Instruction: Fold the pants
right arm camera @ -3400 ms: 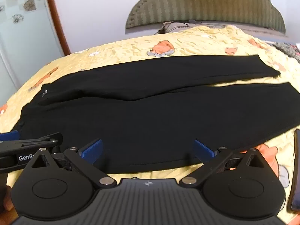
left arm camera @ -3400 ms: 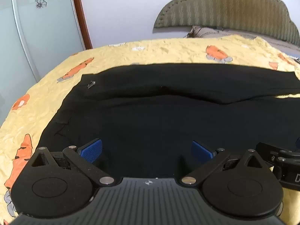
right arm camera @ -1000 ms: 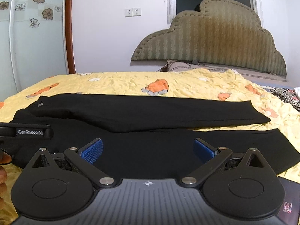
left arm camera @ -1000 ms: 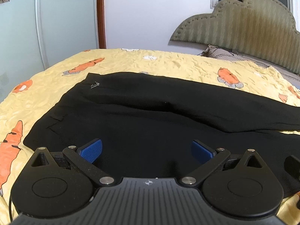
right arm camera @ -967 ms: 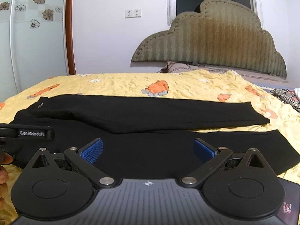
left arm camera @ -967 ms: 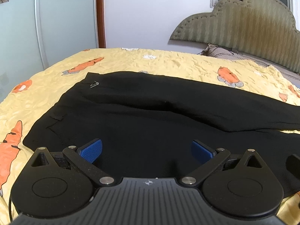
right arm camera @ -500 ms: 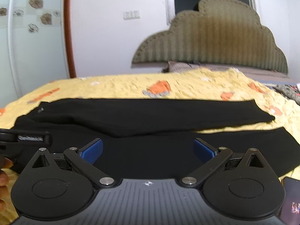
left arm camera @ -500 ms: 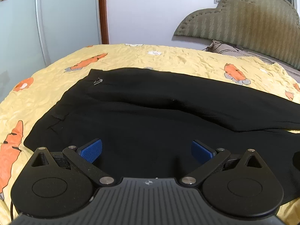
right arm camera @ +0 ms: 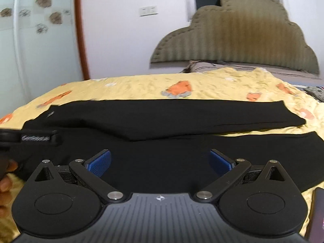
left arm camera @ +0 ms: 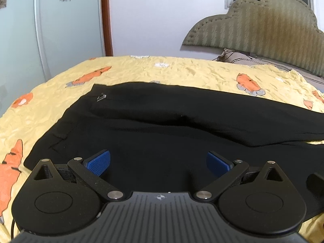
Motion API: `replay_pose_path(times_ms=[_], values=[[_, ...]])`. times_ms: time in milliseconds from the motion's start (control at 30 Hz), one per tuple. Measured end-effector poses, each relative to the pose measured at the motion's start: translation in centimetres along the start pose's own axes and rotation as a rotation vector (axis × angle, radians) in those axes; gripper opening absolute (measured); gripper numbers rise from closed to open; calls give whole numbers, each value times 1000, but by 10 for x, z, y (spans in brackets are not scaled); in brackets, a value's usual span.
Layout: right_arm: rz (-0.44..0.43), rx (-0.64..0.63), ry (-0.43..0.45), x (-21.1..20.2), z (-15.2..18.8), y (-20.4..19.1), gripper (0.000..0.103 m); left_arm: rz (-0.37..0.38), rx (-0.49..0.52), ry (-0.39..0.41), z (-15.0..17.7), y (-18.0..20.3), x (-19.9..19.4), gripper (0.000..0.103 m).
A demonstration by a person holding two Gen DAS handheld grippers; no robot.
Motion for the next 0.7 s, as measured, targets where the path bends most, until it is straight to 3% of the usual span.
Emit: replay_pose_path(times_ms=[133, 300, 433, 467, 500, 567, 633, 700], values=[[6, -94, 37, -3, -1, -15, 103, 19, 26, 9, -1, 1, 0, 103], [1, -125, 15, -1, -2, -27, 103, 28, 20, -13, 1, -9, 6, 103], [-15, -36, 183, -33, -23, -22, 103, 14, -13, -56, 4, -21, 15, 101], [-14, -8, 189, -34, -27, -18, 103, 22, -26, -68, 4, -23, 16, 101], [-12, 5, 155, -29, -27, -14, 103, 34, -36, -71, 4, -25, 15, 101], [5, -18, -7, -5, -15, -8, 103, 48, -40, -43, 5, -27, 12, 102], [63, 8, -42, 6, -5, -4, 103, 28, -21, -27, 6, -29, 13, 101], [-33, 32, -42, 4, -12, -12, 103, 34, -13, -35, 3, -33, 17, 102]])
Point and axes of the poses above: each gripper's, at about its wrist camera, not at the fingertips, and x roughly the way its jaws point, y to its right, z to its underside, the point moved 5 cm from there along x, roughly the way its jaws point, and after that the axes turned 12 degrees about x, right-handed, at the moved point
